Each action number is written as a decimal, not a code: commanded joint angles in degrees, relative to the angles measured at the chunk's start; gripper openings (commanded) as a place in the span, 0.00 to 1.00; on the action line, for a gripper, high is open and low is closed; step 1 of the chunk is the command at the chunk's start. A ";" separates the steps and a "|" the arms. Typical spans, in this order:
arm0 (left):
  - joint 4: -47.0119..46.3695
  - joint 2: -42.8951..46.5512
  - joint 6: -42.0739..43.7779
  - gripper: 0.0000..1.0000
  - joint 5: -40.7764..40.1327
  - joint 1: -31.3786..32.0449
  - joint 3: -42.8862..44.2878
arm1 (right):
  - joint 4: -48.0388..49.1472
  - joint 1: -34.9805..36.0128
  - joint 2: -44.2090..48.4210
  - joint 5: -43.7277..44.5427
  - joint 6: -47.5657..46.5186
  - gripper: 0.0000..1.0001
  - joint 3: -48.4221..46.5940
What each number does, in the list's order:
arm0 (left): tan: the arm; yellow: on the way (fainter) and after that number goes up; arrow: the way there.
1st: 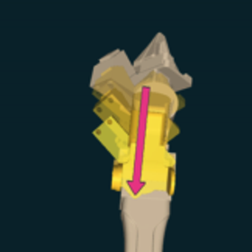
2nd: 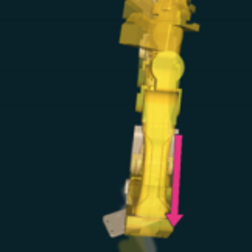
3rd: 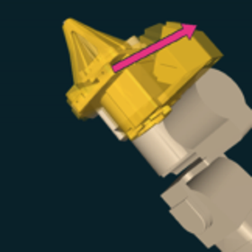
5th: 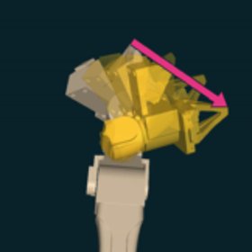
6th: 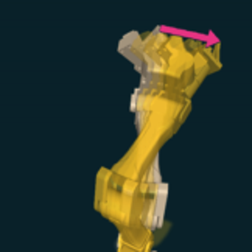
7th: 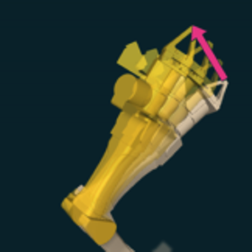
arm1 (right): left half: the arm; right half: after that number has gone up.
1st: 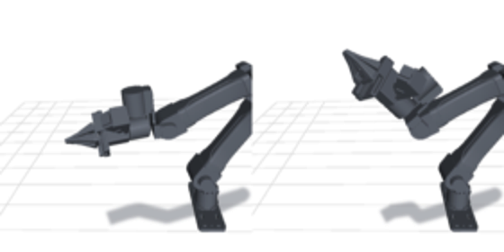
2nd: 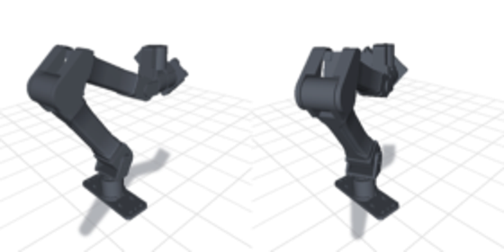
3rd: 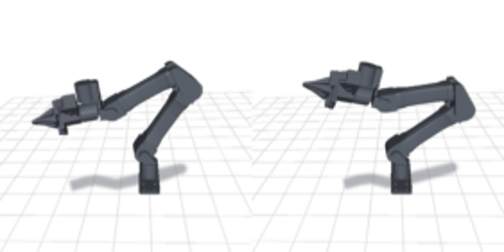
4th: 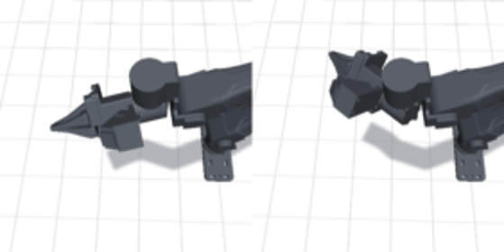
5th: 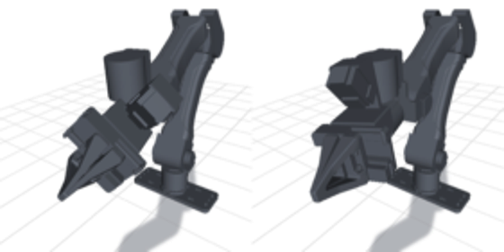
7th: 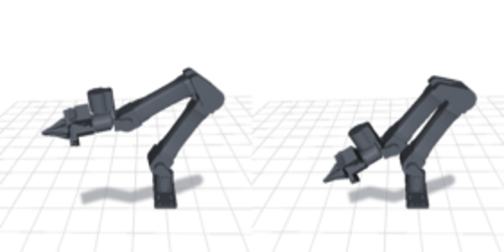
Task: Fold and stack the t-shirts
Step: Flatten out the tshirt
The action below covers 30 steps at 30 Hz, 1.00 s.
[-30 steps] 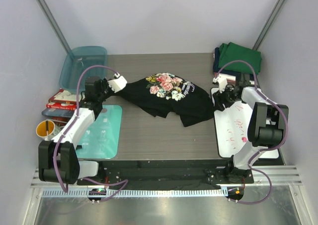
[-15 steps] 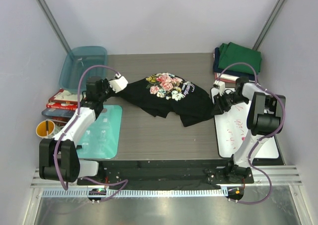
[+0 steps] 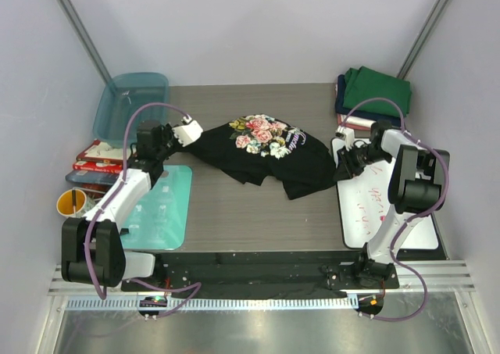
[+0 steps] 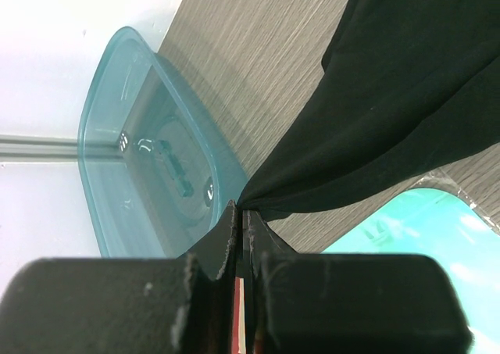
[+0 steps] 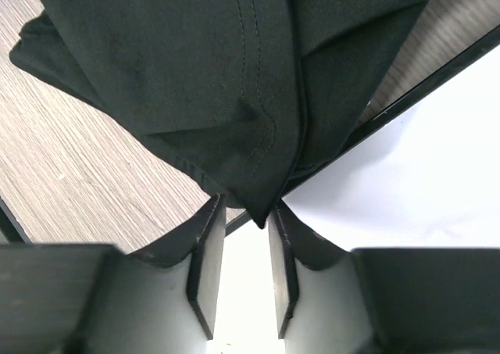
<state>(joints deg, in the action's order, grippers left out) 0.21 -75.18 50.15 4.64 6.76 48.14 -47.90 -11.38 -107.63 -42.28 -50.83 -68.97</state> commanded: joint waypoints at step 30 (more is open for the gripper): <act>-12.33 -0.41 0.91 0.00 -7.98 3.17 -1.21 | 27.93 2.67 26.49 25.38 7.76 0.01 6.83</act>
<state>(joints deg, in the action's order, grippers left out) -4.27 -76.27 50.24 2.13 9.47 45.78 -35.59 -10.50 -96.16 -32.42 -45.76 -63.96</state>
